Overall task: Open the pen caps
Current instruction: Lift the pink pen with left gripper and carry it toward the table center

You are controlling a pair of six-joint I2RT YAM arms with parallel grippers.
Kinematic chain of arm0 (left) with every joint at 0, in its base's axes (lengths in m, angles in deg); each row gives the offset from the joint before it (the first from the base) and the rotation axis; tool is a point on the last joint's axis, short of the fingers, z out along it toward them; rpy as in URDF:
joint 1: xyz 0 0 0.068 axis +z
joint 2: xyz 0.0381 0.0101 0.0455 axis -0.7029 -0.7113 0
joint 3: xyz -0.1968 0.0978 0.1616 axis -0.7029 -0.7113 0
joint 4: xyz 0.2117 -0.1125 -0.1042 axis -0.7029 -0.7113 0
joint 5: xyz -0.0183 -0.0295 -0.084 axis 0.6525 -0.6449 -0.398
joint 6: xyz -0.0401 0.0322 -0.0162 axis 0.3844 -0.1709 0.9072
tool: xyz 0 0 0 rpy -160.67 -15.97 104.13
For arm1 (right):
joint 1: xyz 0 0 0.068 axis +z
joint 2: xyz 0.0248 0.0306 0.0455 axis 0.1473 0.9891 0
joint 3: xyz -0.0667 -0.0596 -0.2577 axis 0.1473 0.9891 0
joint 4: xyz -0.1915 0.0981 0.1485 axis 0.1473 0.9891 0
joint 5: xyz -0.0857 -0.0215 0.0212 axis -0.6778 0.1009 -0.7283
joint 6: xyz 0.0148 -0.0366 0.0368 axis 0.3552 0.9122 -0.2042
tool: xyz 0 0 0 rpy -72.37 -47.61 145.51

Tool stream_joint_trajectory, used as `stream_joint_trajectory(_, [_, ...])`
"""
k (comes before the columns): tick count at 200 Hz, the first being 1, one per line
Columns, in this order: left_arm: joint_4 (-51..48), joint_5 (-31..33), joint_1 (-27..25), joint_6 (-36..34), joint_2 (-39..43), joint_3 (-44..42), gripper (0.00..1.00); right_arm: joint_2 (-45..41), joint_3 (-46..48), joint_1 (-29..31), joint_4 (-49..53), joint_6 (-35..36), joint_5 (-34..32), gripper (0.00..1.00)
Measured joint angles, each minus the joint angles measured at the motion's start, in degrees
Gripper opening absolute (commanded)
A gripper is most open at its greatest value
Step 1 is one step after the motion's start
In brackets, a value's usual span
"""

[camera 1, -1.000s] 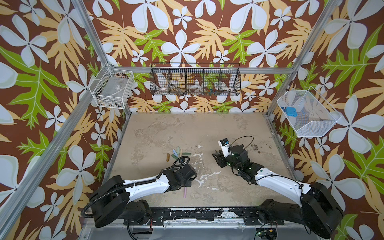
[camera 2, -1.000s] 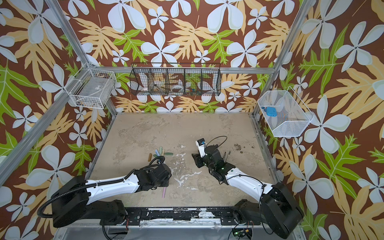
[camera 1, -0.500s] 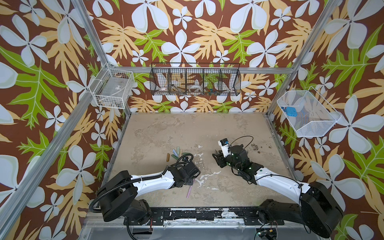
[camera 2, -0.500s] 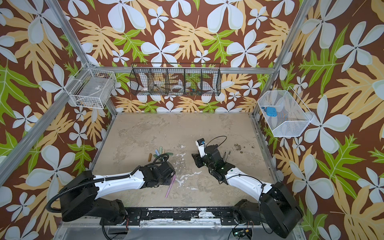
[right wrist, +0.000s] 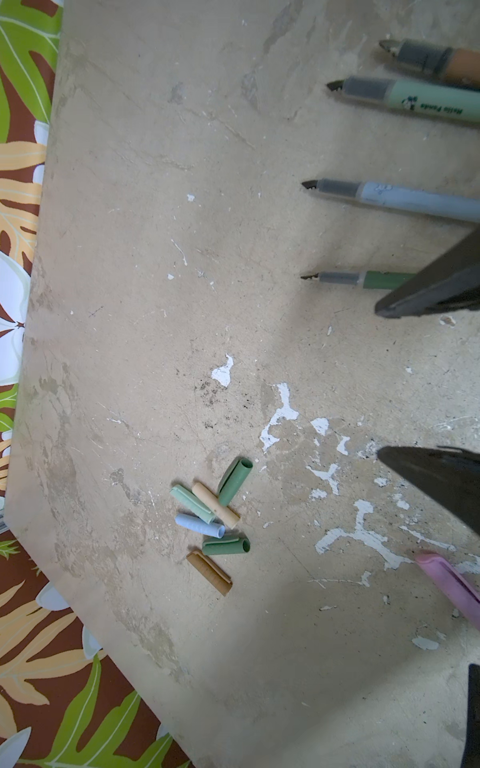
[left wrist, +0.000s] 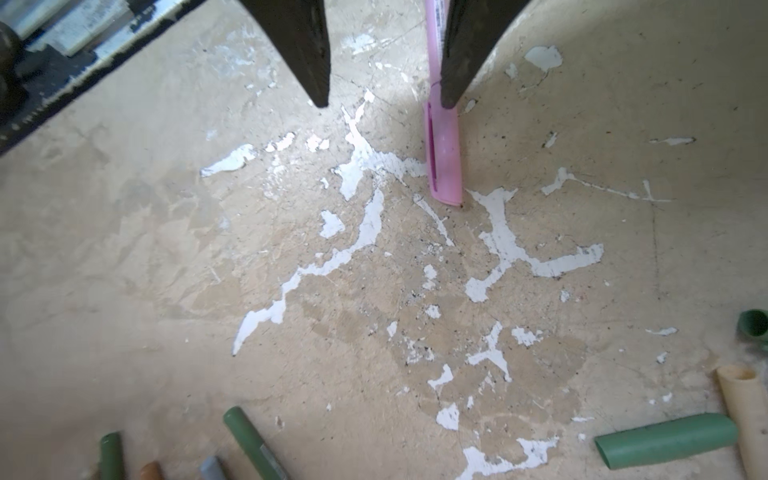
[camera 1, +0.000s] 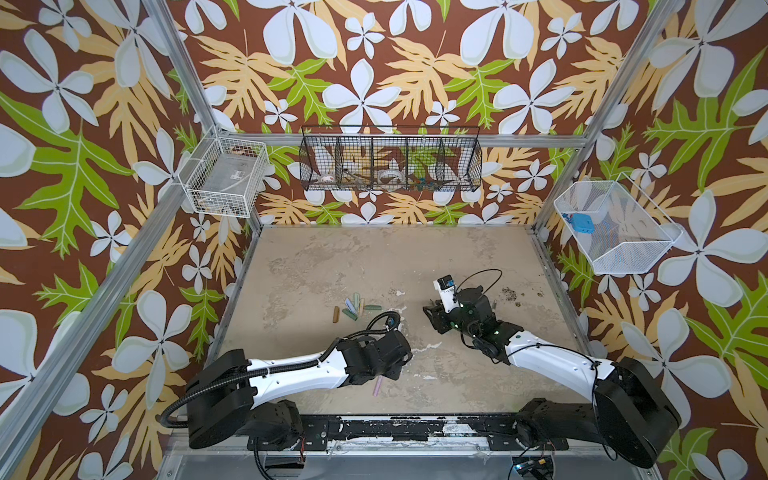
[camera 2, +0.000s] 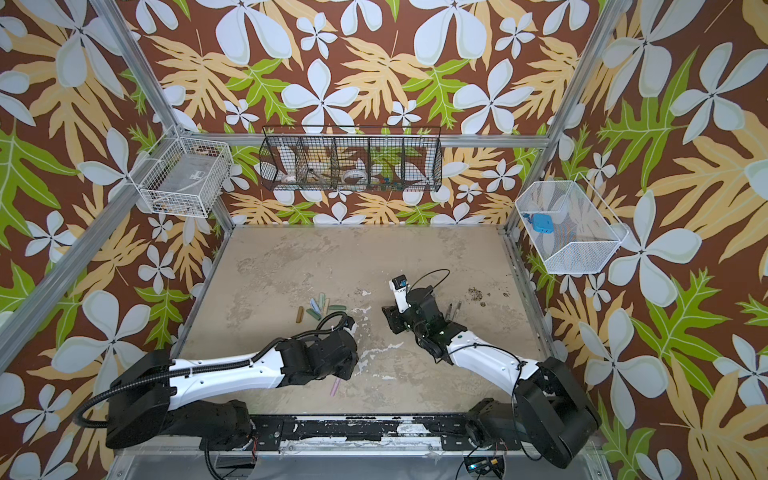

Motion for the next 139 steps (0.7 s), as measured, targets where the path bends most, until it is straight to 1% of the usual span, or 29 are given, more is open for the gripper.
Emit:
stream_joint_trajectory(40, [-3.1, 2.4, -0.2, 0.4, -4.2, 1.8, 0.43, 3.2, -1.7, -0.3, 2.3, -0.1, 2.2, 0.49])
stream_joint_trajectory(58, [-3.2, 2.4, -0.2, 0.3, -5.1, 2.0, 0.4, 4.4, -2.4, -0.6, 3.3, -0.3, 2.7, 0.49])
stream_joint_trajectory(79, [-3.3, 2.1, -0.2, 0.3, -5.9, 2.1, 0.35, 4.6, -2.5, -0.8, 3.8, -0.8, 3.6, 0.49])
stream_joint_trajectory(118, [-3.7, 1.9, -0.2, 0.3, -9.2, 3.4, 0.33, 4.0, -2.4, -1.6, 3.8, -1.2, 4.2, 0.49])
stream_joint_trajectory(139, [-4.0, 1.9, -0.2, 0.4, -10.8, 4.0, 0.32, 3.8, -2.0, -2.6, 3.8, -1.6, 6.8, 0.49])
